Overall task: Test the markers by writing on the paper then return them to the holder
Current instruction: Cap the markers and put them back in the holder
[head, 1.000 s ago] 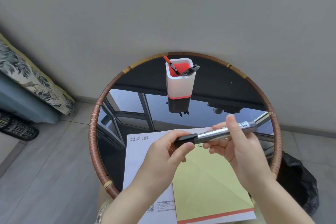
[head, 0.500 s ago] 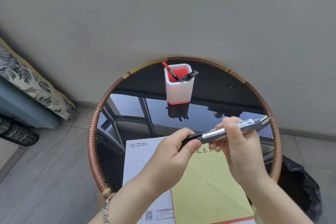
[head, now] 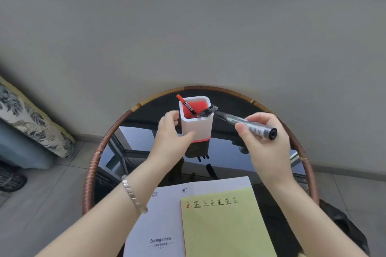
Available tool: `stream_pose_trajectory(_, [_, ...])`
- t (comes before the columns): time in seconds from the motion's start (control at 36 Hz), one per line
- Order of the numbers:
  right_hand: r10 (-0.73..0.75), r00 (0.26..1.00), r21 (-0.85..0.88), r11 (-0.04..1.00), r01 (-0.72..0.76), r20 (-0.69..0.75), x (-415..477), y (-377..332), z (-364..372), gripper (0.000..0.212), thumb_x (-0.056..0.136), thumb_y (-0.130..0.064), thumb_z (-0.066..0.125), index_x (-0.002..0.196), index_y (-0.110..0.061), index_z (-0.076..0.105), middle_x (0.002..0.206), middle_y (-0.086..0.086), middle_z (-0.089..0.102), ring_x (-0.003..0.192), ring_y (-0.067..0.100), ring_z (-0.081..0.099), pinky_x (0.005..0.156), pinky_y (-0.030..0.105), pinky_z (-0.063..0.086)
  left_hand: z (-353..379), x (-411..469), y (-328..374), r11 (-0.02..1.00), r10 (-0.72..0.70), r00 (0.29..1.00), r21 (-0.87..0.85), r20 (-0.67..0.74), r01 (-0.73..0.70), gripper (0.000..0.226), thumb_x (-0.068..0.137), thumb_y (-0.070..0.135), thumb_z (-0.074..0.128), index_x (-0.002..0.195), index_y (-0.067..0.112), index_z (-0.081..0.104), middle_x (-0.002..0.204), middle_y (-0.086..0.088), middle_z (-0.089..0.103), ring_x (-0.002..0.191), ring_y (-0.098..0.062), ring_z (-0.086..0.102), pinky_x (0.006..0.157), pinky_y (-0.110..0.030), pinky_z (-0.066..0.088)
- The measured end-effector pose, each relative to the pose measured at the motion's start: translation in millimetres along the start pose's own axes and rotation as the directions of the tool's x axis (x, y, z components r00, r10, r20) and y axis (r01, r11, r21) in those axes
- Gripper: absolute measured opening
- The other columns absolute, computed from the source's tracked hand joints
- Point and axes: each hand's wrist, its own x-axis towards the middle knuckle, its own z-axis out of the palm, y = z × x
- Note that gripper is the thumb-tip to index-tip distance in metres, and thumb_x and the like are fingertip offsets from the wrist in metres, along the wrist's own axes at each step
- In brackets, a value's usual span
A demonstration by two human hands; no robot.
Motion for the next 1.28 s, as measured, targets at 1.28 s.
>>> stream_pose_trajectory(1.28, [-0.103,0.925,-0.58,0.752,0.312,0.364,79.6,22.4,63.4,0.027,0.096,-0.026,0.042,0.095,-0.013,0.066,0.09,0.0,0.063,0.09,0.016,0.057,0.075,0.026,0.043,3.3,64.4,-14.5,0.98,0.099,0.987,0.161,0.128,-0.119,0.064,0.075,0.04,0.073,0.129,0.042,0.039,0.14,0.013,0.042,0.126,-0.011,0.044,0.097,-0.037,0.045])
